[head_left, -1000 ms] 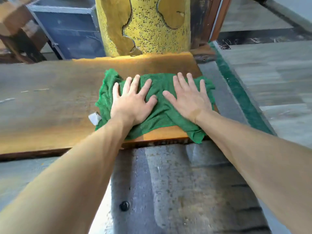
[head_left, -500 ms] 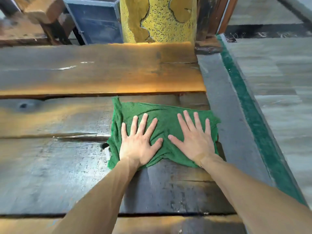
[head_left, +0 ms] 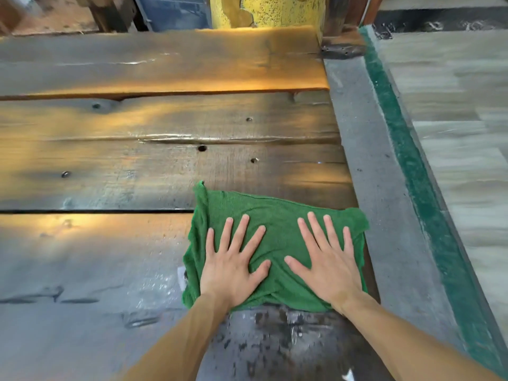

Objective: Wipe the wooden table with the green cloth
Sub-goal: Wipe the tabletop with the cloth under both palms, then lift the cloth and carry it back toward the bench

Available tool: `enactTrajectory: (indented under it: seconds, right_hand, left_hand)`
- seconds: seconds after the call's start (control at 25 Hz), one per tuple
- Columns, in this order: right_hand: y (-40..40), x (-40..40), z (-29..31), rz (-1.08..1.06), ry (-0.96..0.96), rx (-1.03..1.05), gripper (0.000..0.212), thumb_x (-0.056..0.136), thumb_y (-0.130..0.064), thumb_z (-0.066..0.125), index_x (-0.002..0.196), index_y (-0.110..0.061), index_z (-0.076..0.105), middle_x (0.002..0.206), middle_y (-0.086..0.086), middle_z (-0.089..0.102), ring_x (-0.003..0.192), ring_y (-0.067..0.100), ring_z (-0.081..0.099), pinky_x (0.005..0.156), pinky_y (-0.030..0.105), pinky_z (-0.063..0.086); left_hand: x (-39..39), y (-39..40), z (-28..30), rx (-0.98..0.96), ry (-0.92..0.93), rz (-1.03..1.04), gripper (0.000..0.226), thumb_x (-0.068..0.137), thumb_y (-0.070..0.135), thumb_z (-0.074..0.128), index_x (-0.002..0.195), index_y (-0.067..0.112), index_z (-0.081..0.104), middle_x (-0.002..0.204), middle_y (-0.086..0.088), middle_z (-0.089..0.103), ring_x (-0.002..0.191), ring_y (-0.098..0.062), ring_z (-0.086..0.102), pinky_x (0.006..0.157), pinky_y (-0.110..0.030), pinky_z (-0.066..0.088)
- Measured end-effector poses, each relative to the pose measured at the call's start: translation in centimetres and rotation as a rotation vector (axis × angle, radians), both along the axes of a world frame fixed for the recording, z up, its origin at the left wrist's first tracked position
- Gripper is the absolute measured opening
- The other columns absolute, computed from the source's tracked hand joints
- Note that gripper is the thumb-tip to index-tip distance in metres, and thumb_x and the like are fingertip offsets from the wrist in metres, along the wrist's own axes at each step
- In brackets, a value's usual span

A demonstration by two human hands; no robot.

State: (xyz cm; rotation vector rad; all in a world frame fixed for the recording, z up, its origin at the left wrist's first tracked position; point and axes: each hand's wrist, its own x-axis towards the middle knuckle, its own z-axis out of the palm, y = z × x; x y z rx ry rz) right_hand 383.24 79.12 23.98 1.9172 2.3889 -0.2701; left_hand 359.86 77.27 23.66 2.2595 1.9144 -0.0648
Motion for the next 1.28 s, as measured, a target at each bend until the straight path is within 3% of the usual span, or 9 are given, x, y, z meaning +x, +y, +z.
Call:
enactTrajectory:
  seconds: [0.28,0.44,0.6,0.68,0.8,0.88,1.0,1.16,1.28]
  right_hand:
    - [-13.4,0.6,0.3,0.098,-0.021,-0.008,0.086,0.093,-0.082,0.025,0.161,-0.031,0.016,0.169,-0.005,0.011,0.156,0.026,0.007,0.121,0.061,0.013]
    - [-18.5,0.5,0.3,0.111,-0.011,-0.031,0.086,0.092,-0.081,0.030,0.161,-0.030,0.018,0.169,-0.005,0.012,0.156,0.027,0.009,0.118,0.061,0.017]
    - [-18.9,0.9,0.8,0.109,0.037,-0.012,0.074,0.098,-0.073,0.029,0.160,-0.033,0.023,0.168,-0.007,0.015,0.155,0.023,0.016,0.119,0.052,0.016]
    - [-18.3,1.3,1.6,-0.006,0.121,0.011,0.060,0.104,-0.058,0.035,0.157,-0.031,0.033,0.166,-0.006,0.024,0.148,0.019,0.033,0.115,0.044,0.029]
    - [-16.2,3.0,3.4,-0.196,0.174,0.064,0.054,0.100,-0.033,0.056,0.152,-0.022,0.044,0.160,-0.001,0.038,0.122,0.026,0.058,0.092,0.044,0.052]
    - [-14.7,5.0,4.4,-0.271,0.084,0.018,0.053,0.102,-0.031,0.052,0.153,-0.021,0.042,0.159,-0.001,0.039,0.125,0.027,0.054,0.095,0.042,0.050]
    - [-13.7,6.5,5.6,-0.314,0.000,-0.159,0.049,0.107,-0.036,0.039,0.155,-0.025,0.037,0.155,-0.006,0.040,0.135,0.018,0.044,0.103,0.033,0.045]
    - [-13.5,6.4,7.0,-0.316,-0.022,-0.160,0.030,0.106,-0.035,0.044,0.133,-0.031,0.055,0.123,-0.009,0.058,0.114,0.014,0.055,0.084,0.029,0.048]
    - [-12.8,6.2,8.8,-0.394,0.061,-0.148,0.020,0.105,-0.034,0.046,0.115,-0.032,0.063,0.108,-0.008,0.057,0.105,0.017,0.059,0.074,0.029,0.044]
  left_hand:
    - [-1.2,-15.8,0.6,-0.006,-0.022,-0.020,0.073,0.094,0.072,0.034,0.159,0.044,0.017,0.170,0.003,0.011,0.155,-0.030,0.012,0.119,-0.062,0.013]
    - [-1.1,-20.9,1.0,-0.065,-0.050,0.013,0.075,0.090,0.071,0.044,0.157,0.043,0.027,0.168,0.002,0.019,0.153,-0.031,0.022,0.117,-0.062,0.018]
    - [-1.5,-20.6,1.7,-0.049,-0.078,0.009,0.063,0.095,0.069,0.037,0.153,0.045,0.035,0.166,0.003,0.026,0.150,-0.027,0.031,0.114,-0.055,0.023]
    - [-2.4,-19.8,2.1,-0.049,-0.124,0.023,0.054,0.099,0.062,0.033,0.149,0.043,0.041,0.164,0.002,0.031,0.140,-0.024,0.044,0.106,-0.047,0.036]
    - [-4.3,-16.3,3.8,-0.057,-0.213,0.148,0.051,0.103,0.034,0.041,0.154,0.029,0.036,0.165,-0.001,0.025,0.117,-0.026,0.059,0.086,-0.044,0.056]
    - [-5.3,-13.5,4.8,-0.144,-0.276,0.296,0.061,0.100,0.012,0.043,0.158,0.022,0.027,0.166,-0.004,0.017,0.115,-0.033,0.062,0.084,-0.044,0.058]
    - [-7.1,-10.8,5.4,-0.247,-0.228,0.401,0.057,0.102,0.013,0.044,0.157,0.016,0.029,0.157,-0.008,0.028,0.113,-0.035,0.063,0.090,-0.045,0.054]
    - [-7.1,-11.5,5.3,-0.260,-0.105,0.375,0.027,0.104,0.017,0.047,0.129,0.012,0.052,0.130,-0.009,0.051,0.094,-0.029,0.067,0.077,-0.041,0.056]
    - [-7.3,-12.4,6.5,-0.155,-0.245,0.489,0.009,0.101,0.010,0.051,0.106,0.010,0.058,0.111,-0.008,0.057,0.089,-0.030,0.064,0.075,-0.041,0.054]
